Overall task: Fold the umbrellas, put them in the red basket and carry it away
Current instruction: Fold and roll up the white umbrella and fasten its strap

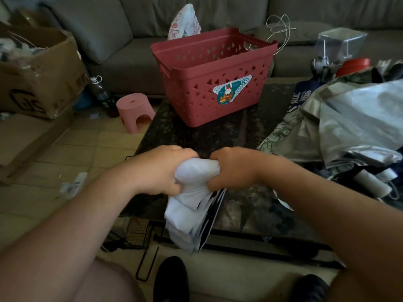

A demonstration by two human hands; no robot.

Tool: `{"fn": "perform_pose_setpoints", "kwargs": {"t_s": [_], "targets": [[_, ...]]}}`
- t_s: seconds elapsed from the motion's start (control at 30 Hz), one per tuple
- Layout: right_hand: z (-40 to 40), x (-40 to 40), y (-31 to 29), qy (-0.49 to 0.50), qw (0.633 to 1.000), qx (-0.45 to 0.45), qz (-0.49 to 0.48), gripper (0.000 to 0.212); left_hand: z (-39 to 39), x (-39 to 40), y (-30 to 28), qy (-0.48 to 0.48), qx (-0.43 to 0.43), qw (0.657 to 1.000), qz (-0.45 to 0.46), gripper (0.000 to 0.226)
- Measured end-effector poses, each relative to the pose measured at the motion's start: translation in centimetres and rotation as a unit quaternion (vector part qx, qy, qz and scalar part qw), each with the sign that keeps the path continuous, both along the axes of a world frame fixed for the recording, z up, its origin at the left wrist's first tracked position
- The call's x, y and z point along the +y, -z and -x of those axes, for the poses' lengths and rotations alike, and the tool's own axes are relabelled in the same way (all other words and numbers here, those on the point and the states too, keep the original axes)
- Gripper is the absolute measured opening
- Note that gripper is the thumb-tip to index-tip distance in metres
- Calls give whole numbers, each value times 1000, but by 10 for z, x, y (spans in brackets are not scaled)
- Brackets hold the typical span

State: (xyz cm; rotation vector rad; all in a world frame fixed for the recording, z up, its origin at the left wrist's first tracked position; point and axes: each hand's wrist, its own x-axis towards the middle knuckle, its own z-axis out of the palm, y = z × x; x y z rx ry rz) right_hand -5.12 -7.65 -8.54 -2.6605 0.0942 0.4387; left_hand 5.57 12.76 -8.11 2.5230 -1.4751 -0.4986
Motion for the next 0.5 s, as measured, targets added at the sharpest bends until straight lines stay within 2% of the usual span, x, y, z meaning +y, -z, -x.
{"fn": "perform_pose_setpoints", "kwargs": {"t_s": [0.07, 0.17, 0.27, 0.33, 0.4, 0.5], "targets": [[-2, -4, 0, 6, 996, 42, -73, 30, 4, -2, 1, 9, -15, 1000, -9, 63], [-3, -4, 2, 12, 980, 115, -159, 22, 8, -2, -4, -8, 13, 999, -35, 64], [0, 0, 1, 13, 969, 139, -202, 23, 6, -1, -9, -3, 14, 998, -65, 52], [1, 3, 0, -10, 985, 87, -152, 30, 3, 0, -10, -4, 15, 997, -75, 41], [4, 9, 2, -50, 998, -24, -22, 37, -2, 0, -9, -12, 19, 996, -87, 34], [9, 21, 12, -57, 986, -138, 75, 55, -8, 1, -10, -21, 30, 996, -82, 34]]}}
